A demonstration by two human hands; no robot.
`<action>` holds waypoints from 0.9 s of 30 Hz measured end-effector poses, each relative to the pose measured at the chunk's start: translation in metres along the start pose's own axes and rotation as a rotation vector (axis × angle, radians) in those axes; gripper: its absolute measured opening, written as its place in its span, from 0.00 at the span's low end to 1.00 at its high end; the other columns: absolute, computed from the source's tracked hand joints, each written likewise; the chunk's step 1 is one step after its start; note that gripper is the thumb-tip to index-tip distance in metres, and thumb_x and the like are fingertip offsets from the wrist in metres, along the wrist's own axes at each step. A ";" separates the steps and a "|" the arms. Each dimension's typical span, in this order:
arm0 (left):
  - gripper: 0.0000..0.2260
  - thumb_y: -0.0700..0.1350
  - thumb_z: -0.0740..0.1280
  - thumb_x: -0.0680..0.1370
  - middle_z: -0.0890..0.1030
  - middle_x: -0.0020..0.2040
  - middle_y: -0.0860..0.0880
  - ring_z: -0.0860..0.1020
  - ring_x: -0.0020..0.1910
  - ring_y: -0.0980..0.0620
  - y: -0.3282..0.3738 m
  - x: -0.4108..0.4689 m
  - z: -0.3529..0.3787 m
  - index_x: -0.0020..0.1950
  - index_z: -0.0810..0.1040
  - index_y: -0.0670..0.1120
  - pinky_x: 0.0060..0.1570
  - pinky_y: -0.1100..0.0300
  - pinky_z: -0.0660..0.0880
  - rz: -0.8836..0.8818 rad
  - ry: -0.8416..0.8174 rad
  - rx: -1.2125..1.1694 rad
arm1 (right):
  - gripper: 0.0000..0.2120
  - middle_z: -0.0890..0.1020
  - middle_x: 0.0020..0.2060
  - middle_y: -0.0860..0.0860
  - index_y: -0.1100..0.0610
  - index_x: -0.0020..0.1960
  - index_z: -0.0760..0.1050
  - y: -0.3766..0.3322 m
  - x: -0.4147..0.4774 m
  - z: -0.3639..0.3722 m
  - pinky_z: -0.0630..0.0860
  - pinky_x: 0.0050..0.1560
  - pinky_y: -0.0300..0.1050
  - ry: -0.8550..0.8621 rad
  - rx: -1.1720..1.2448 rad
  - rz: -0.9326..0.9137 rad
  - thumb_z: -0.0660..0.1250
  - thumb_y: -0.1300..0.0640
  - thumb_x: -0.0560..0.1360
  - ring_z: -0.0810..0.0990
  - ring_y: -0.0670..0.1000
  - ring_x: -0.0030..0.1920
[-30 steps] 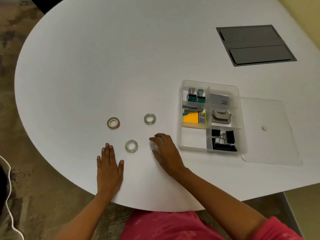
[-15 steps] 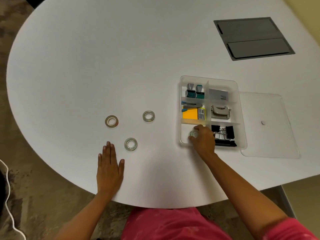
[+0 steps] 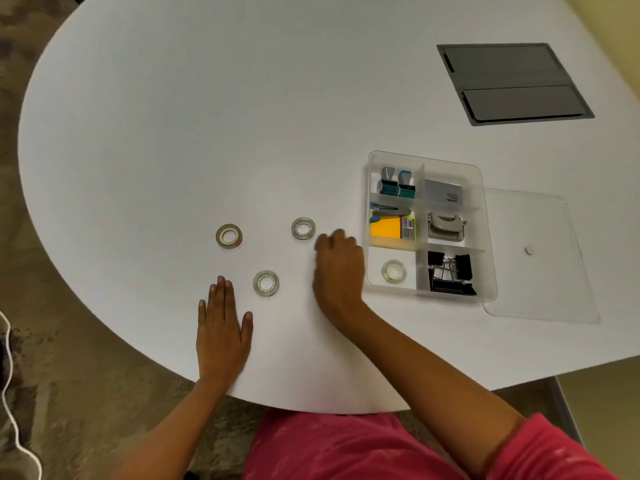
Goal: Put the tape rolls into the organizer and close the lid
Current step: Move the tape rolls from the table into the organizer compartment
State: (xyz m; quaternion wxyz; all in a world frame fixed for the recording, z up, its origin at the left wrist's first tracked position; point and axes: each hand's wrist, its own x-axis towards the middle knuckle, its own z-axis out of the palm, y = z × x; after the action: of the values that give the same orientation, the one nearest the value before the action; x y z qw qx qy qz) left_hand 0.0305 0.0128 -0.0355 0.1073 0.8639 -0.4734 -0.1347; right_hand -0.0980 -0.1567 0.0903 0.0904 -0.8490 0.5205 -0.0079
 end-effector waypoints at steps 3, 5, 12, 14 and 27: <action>0.30 0.54 0.48 0.79 0.50 0.79 0.45 0.50 0.78 0.49 0.000 0.000 0.000 0.78 0.47 0.42 0.76 0.50 0.48 -0.005 -0.001 -0.006 | 0.24 0.73 0.62 0.60 0.60 0.65 0.69 -0.026 -0.002 0.014 0.72 0.52 0.51 -0.111 0.123 -0.232 0.64 0.71 0.70 0.73 0.60 0.58; 0.30 0.54 0.49 0.79 0.51 0.78 0.45 0.49 0.78 0.49 -0.001 0.001 0.000 0.77 0.47 0.42 0.76 0.50 0.48 -0.008 0.000 -0.006 | 0.28 0.66 0.70 0.59 0.58 0.70 0.65 -0.036 -0.002 0.025 0.71 0.61 0.50 -0.226 0.159 -0.370 0.66 0.69 0.72 0.68 0.59 0.67; 0.30 0.55 0.48 0.79 0.49 0.79 0.47 0.47 0.78 0.52 -0.001 0.001 0.001 0.78 0.46 0.44 0.76 0.53 0.45 -0.017 0.002 -0.013 | 0.28 0.55 0.77 0.56 0.54 0.74 0.59 -0.043 -0.005 0.064 0.62 0.73 0.53 -0.380 0.011 -0.585 0.64 0.64 0.78 0.55 0.59 0.76; 0.30 0.55 0.49 0.79 0.49 0.79 0.47 0.46 0.78 0.52 -0.001 0.001 0.001 0.78 0.46 0.44 0.76 0.53 0.45 -0.016 0.002 -0.018 | 0.24 0.61 0.75 0.58 0.57 0.72 0.62 -0.039 -0.006 0.069 0.67 0.70 0.50 -0.330 0.011 -0.611 0.63 0.63 0.78 0.62 0.59 0.73; 0.29 0.53 0.49 0.79 0.49 0.79 0.47 0.47 0.78 0.51 0.002 0.000 -0.002 0.78 0.47 0.43 0.76 0.53 0.45 -0.016 0.004 -0.037 | 0.21 0.78 0.56 0.54 0.58 0.63 0.72 0.069 -0.011 0.010 0.79 0.52 0.46 0.048 0.671 -0.225 0.72 0.57 0.72 0.79 0.53 0.52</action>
State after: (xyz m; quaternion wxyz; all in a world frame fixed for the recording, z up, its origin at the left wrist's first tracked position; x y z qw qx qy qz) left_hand 0.0293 0.0114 -0.0333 0.1232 0.8657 -0.4636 -0.1427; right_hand -0.1626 -0.1758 0.0701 0.3507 -0.8235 0.3943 -0.2084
